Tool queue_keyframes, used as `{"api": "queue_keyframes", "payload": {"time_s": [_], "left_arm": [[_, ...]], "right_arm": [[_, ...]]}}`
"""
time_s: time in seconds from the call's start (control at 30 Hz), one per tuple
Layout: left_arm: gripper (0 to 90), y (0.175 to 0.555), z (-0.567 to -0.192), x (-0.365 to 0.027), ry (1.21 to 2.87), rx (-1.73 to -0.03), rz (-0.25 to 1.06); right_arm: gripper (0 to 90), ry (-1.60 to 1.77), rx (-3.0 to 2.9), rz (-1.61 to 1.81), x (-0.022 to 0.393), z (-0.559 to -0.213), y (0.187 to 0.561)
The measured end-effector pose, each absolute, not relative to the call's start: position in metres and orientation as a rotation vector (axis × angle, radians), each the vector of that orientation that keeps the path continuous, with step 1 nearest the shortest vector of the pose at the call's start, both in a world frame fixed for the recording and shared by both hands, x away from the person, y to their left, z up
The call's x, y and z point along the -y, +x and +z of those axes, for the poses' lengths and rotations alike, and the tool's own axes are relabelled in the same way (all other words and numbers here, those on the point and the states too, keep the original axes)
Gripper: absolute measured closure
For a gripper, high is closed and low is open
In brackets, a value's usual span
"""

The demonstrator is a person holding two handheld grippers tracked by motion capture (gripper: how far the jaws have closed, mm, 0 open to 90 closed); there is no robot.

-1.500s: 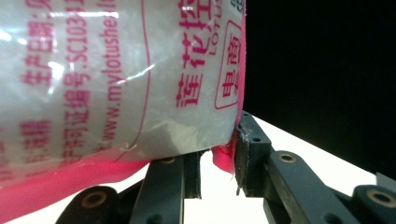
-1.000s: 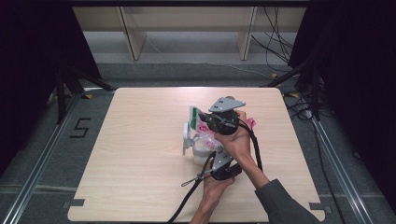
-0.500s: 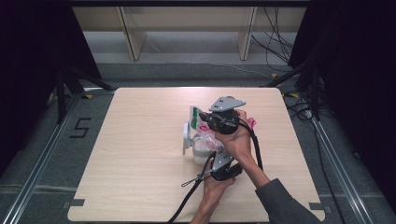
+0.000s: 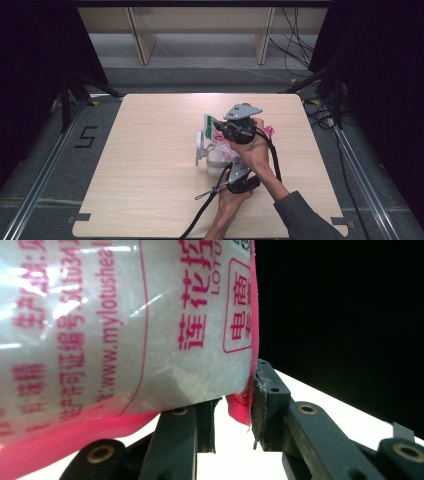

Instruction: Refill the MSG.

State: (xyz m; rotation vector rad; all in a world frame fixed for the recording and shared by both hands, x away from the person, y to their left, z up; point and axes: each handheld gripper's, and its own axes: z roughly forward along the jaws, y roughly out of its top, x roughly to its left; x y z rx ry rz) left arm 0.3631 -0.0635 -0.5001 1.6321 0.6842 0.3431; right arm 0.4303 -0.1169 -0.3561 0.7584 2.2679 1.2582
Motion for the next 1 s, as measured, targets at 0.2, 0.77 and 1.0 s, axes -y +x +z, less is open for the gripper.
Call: {"api": "queue_keyframes", "payload": {"time_s": [0.2,0.77,1.0], "left_arm": [[73.6,0.361,-0.5,0.073,1.486,-0.72,0.271],[74.4,0.364,-0.501,0.064,1.573,-0.693,0.331],[74.4,0.364,-0.503,0.071,1.474,-0.723,0.279]], "right_arm": [[90.0,0.759,-2.264,1.243,0.114,-0.357,0.43],[90.0,0.732,-2.239,1.263,0.112,-0.354,0.425],[90.0,0.709,-2.245,1.249,0.11,-0.356,0.426]]}}
